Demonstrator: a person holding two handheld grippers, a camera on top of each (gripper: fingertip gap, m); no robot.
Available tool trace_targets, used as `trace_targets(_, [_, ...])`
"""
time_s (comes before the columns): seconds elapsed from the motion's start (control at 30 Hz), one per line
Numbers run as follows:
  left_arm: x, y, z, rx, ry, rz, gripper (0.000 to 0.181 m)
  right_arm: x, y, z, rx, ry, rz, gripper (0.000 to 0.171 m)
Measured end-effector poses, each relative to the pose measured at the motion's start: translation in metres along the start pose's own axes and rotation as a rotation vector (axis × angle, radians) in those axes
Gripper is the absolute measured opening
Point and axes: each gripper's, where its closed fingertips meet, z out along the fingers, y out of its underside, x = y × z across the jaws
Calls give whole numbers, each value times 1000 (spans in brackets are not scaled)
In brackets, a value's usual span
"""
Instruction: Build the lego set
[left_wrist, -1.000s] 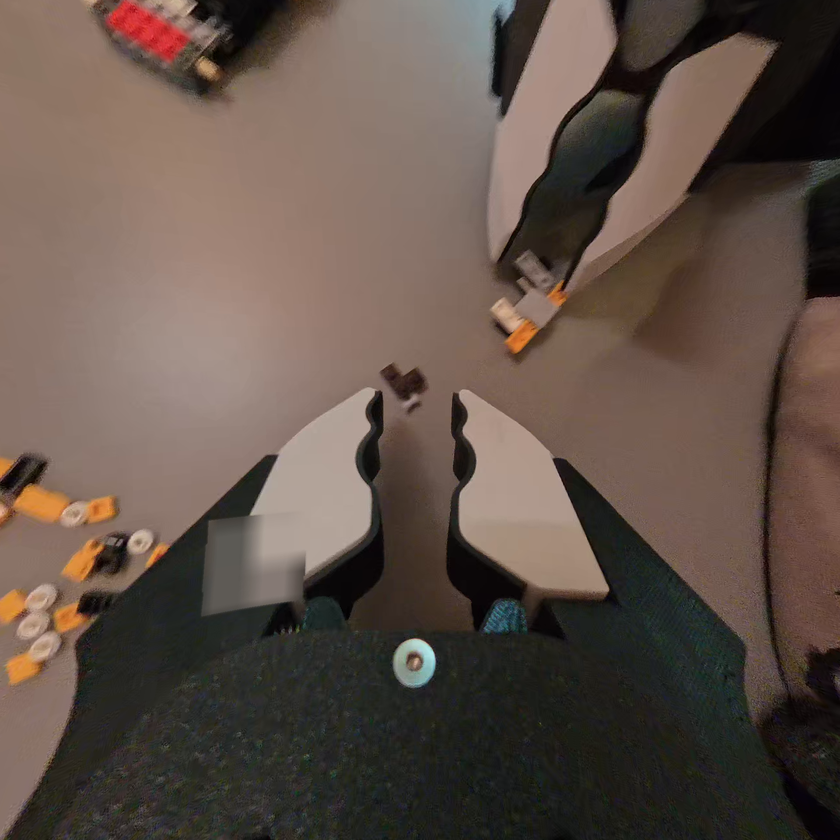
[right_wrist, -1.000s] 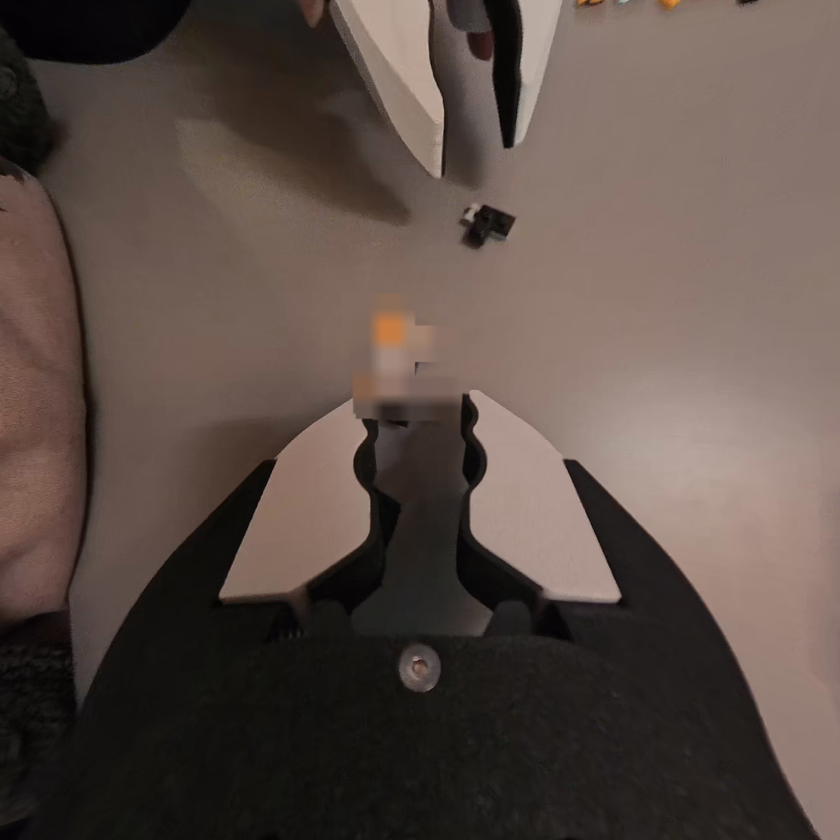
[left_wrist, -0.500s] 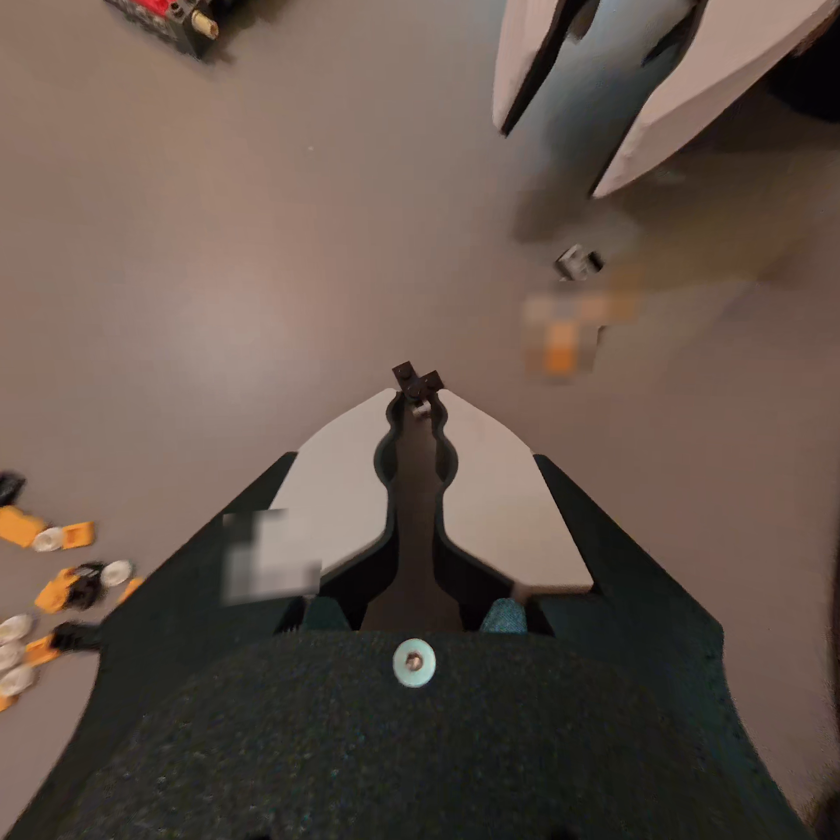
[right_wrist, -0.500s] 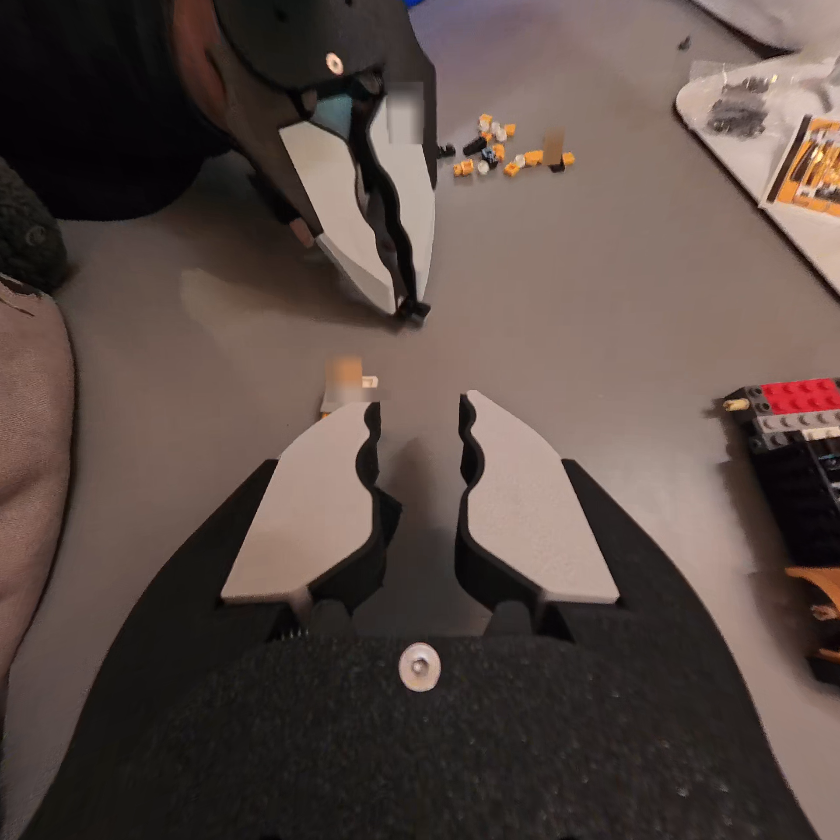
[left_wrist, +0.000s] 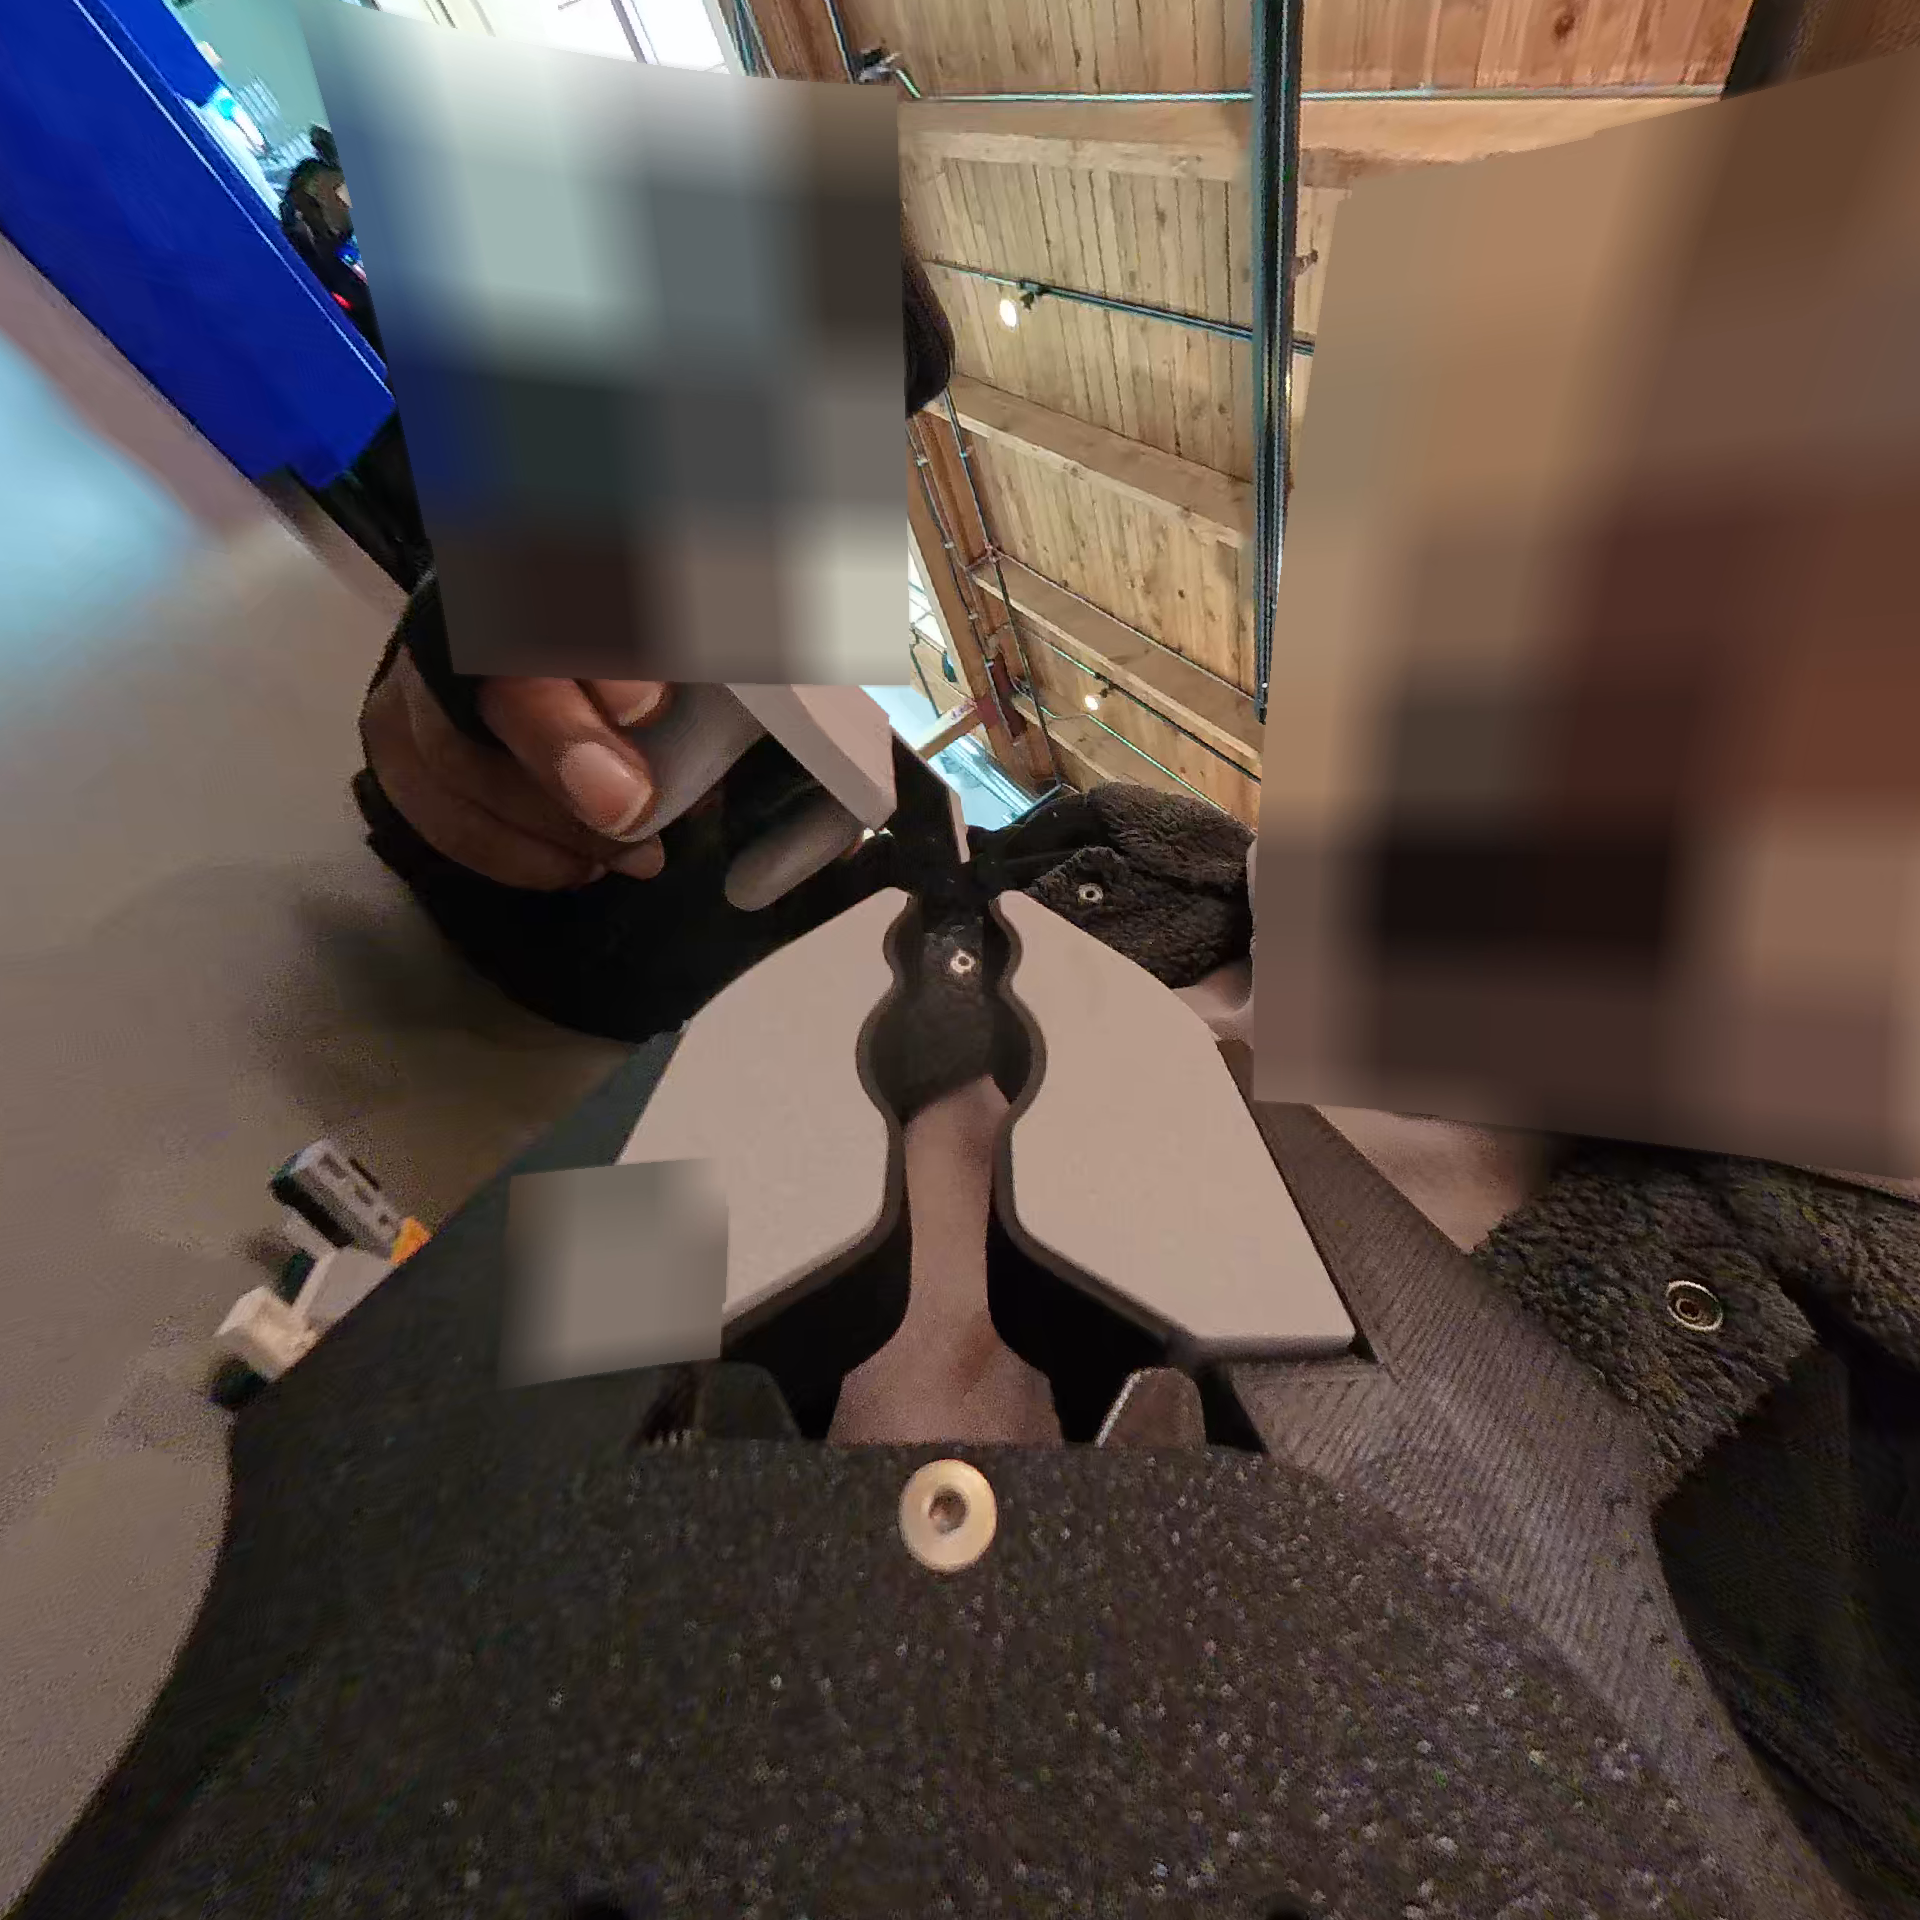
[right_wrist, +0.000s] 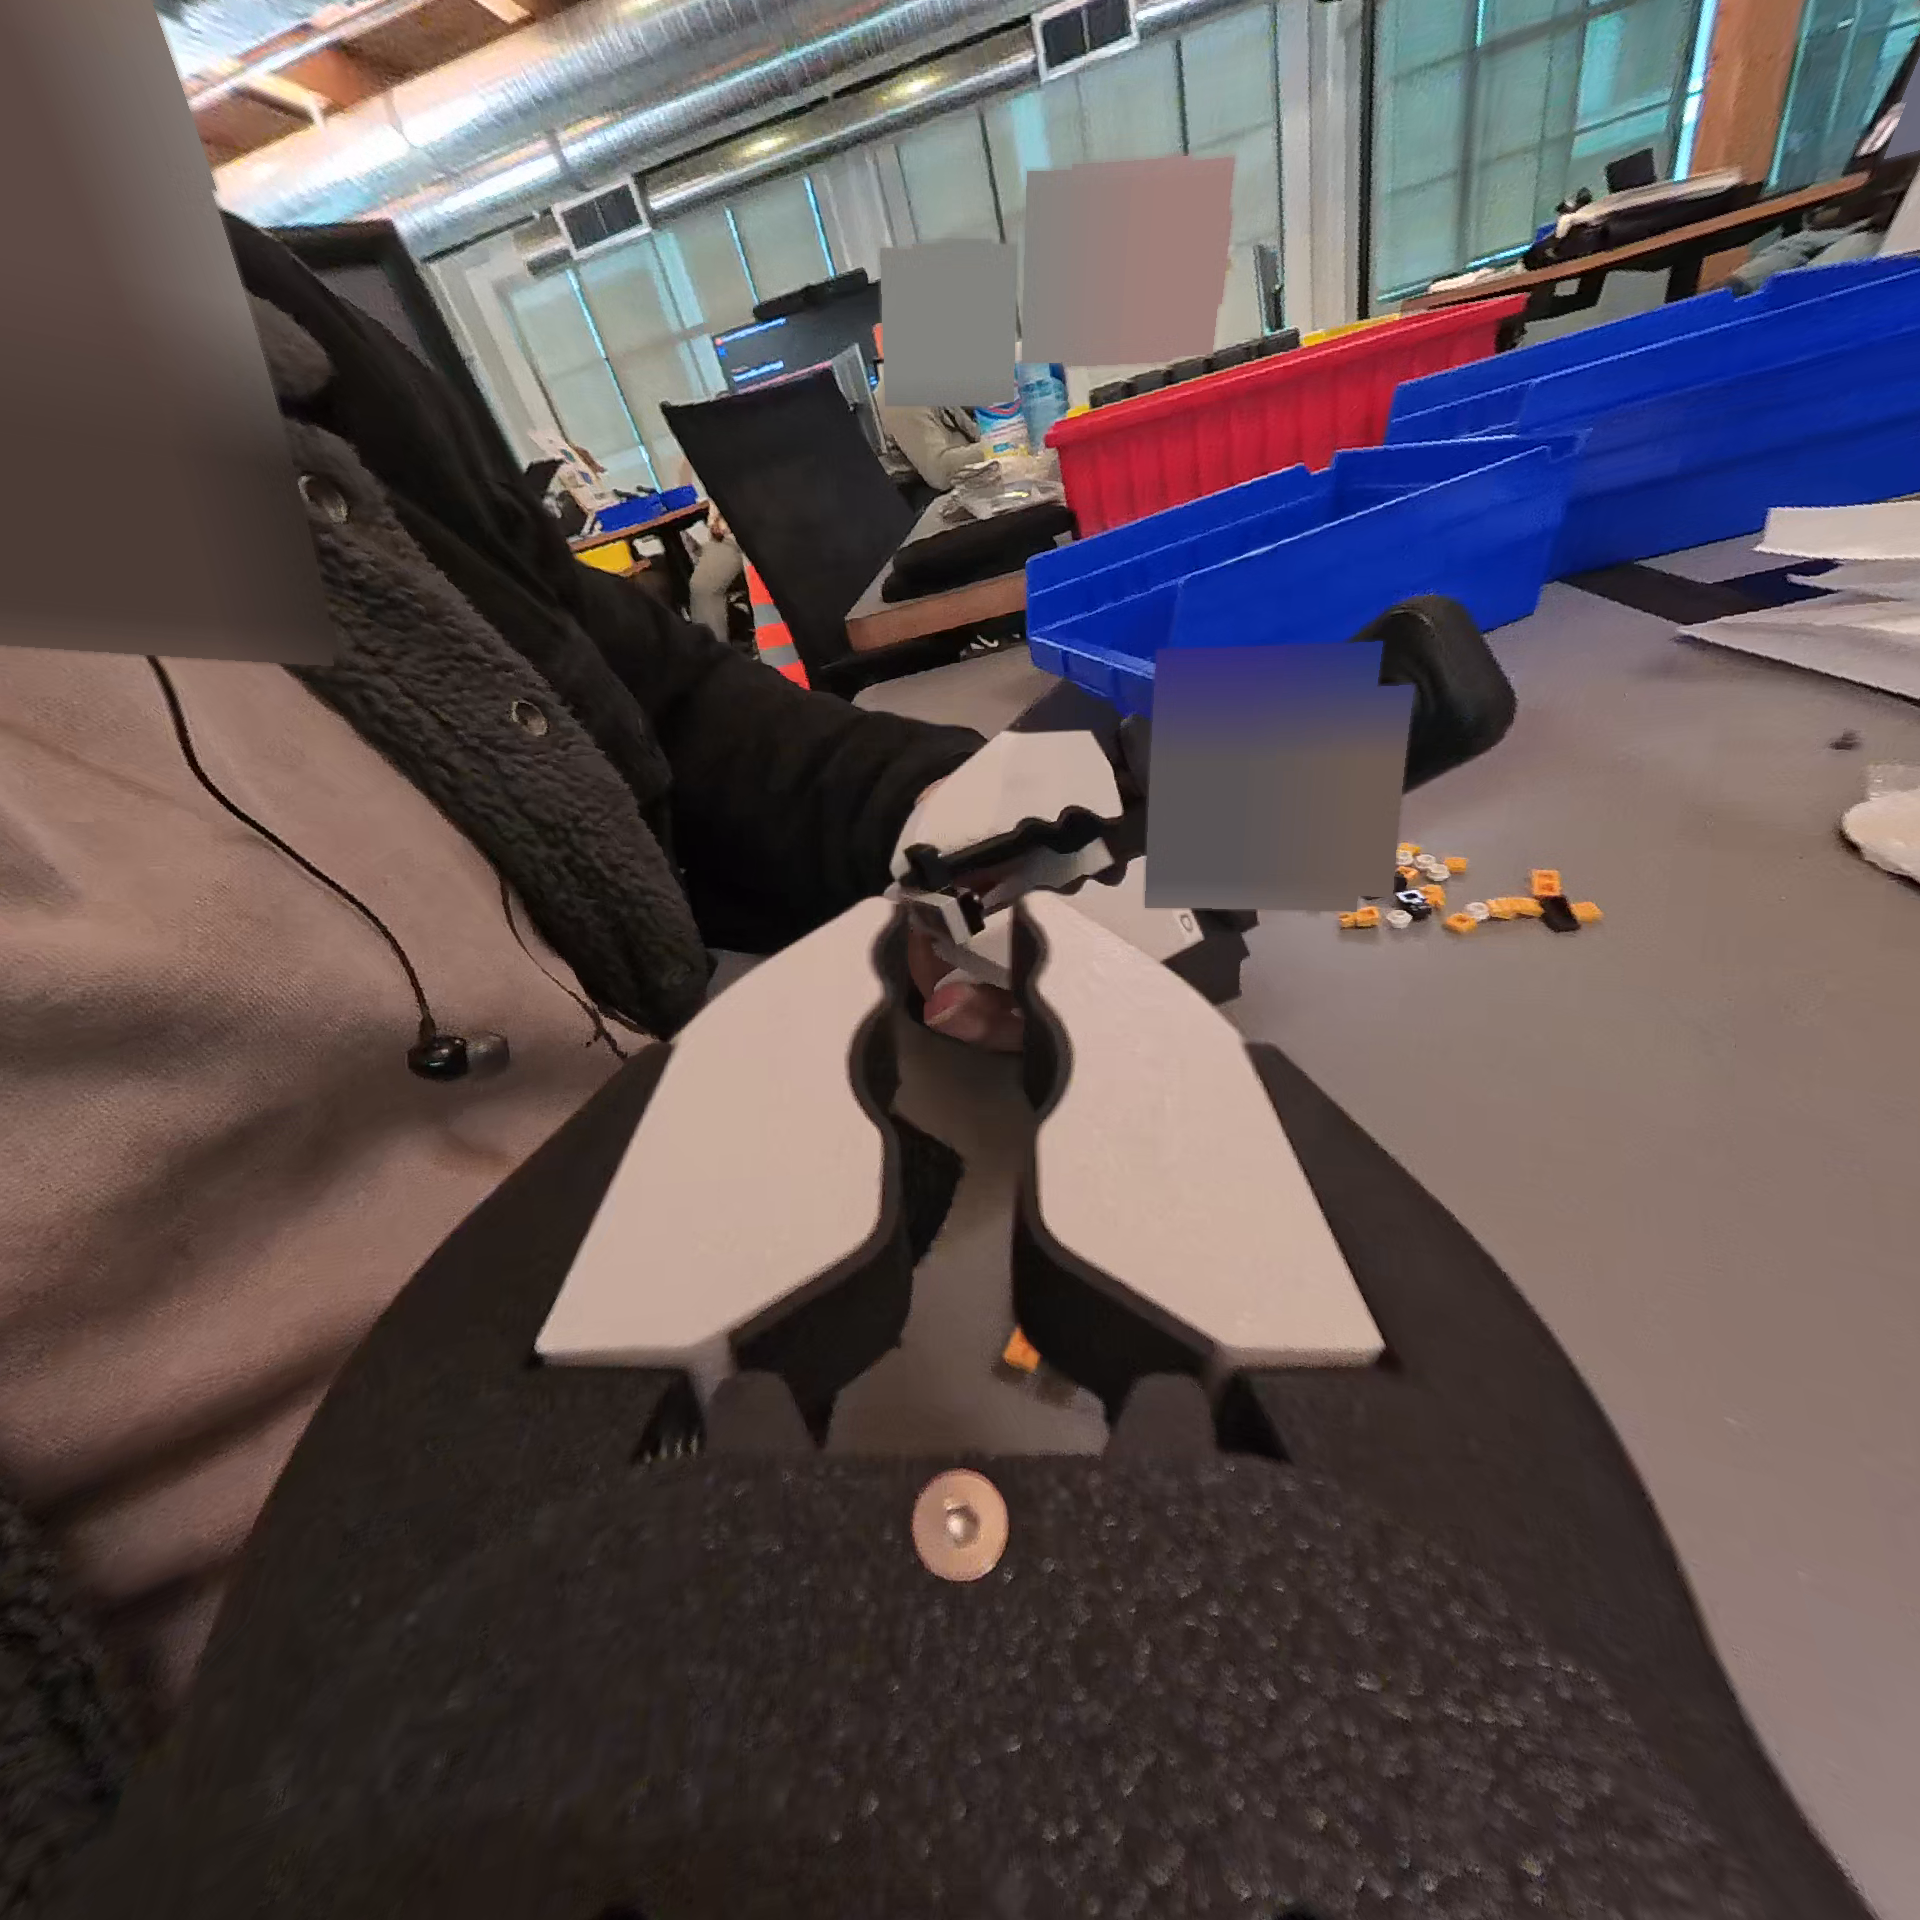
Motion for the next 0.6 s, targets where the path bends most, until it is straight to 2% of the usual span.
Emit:
trace_targets(0.03, [1,2,3,-7,12,-3,10,-5,0,0,-3,-26,-2,10])
trace_targets(0.17, [2,4,6,-15,-8,16,10,-6,-1,-3,-37,-39,129,9])
trace_targets(0.27, [-16,2,-6,-75,-241,158,15,3,13,-7,-183,-9,285,8])
trace_targets(0.4, [-40,11,-22,-265,-578,331,20,21,39,-7,-409,63,441,8])
trace_targets(0.5, [-51,15,-28,-310,-679,330,13,26,51,0,-527,57,490,8])
trace_targets(0.6, [-57,18,-36,-316,-710,295,8,31,58,4,-588,43,523,8])
